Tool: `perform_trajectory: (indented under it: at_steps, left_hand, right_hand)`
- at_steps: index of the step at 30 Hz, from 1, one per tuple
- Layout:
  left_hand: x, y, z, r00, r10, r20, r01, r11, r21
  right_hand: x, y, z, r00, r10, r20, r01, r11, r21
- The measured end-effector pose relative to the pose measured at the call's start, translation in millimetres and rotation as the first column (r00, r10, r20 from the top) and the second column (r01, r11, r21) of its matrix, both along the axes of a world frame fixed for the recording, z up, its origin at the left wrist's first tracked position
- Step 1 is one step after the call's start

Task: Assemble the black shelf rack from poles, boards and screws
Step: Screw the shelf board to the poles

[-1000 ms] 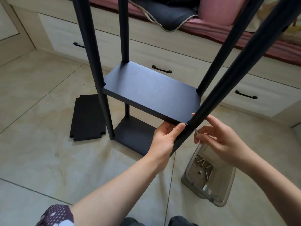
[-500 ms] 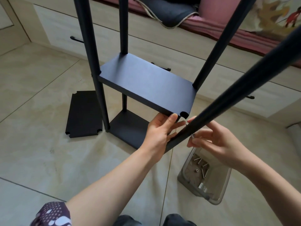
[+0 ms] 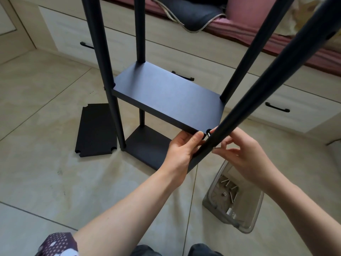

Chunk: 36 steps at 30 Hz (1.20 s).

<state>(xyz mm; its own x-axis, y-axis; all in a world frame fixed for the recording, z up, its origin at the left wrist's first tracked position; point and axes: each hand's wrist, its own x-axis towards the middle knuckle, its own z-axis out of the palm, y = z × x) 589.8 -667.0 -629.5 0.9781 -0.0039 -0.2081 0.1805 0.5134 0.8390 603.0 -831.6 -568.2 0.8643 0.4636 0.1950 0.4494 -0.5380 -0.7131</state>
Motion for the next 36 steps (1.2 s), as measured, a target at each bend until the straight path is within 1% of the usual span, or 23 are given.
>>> perform_trajectory:
  at_steps: [2,5,9,13,18,24,28,31,36]
  left_hand:
    - [-0.5,0.8,0.3,1.000,-0.007,0.007,0.007,1.000,0.008]
    - [-1.4,2.2,0.6,1.000,-0.022,0.015,0.022,0.999,0.024]
    - [-2.5,2.6,0.8,0.999,-0.030,0.026,0.030,0.999,0.014]
    - [-3.4,3.0,0.7,0.999,-0.032,0.021,0.032,0.999,0.013]
    - [-3.6,2.1,4.6,0.999,-0.034,-0.003,0.034,0.999,0.029]
    - [-2.6,2.5,7.2,0.999,-0.031,-0.009,0.031,0.999,0.042]
    - [-3.3,2.5,6.2,0.999,-0.030,-0.016,0.030,0.999,0.037]
    - [-4.1,3.4,6.6,0.999,-0.030,-0.017,0.031,0.999,0.041]
    - [-5.4,0.4,7.1,1.000,-0.009,-0.026,0.009,1.000,0.011]
  right_hand:
    - [3.5,2.6,1.8,1.000,0.018,-0.003,-0.018,1.000,0.018]
    - [7.6,2.8,3.9,0.999,0.039,0.000,-0.039,0.999,0.000]
    - [9.9,1.7,3.9,1.000,0.023,0.008,-0.023,1.000,-0.016]
    - [10.9,1.7,3.6,0.999,0.019,-0.029,-0.019,1.000,-0.001]
    - [12.6,1.0,7.0,0.999,0.024,-0.049,-0.025,1.000,-0.019]
    - [8.3,1.4,8.7,1.000,-0.005,0.008,0.005,0.997,-0.078]
    - [-0.3,6.9,5.3,0.996,-0.029,0.078,0.037,0.993,-0.109]
    - [-3.8,8.8,5.6,0.992,-0.046,0.117,0.058,0.992,-0.109]
    - [-4.5,10.8,4.8,0.991,-0.061,0.122,0.072,0.994,-0.087]
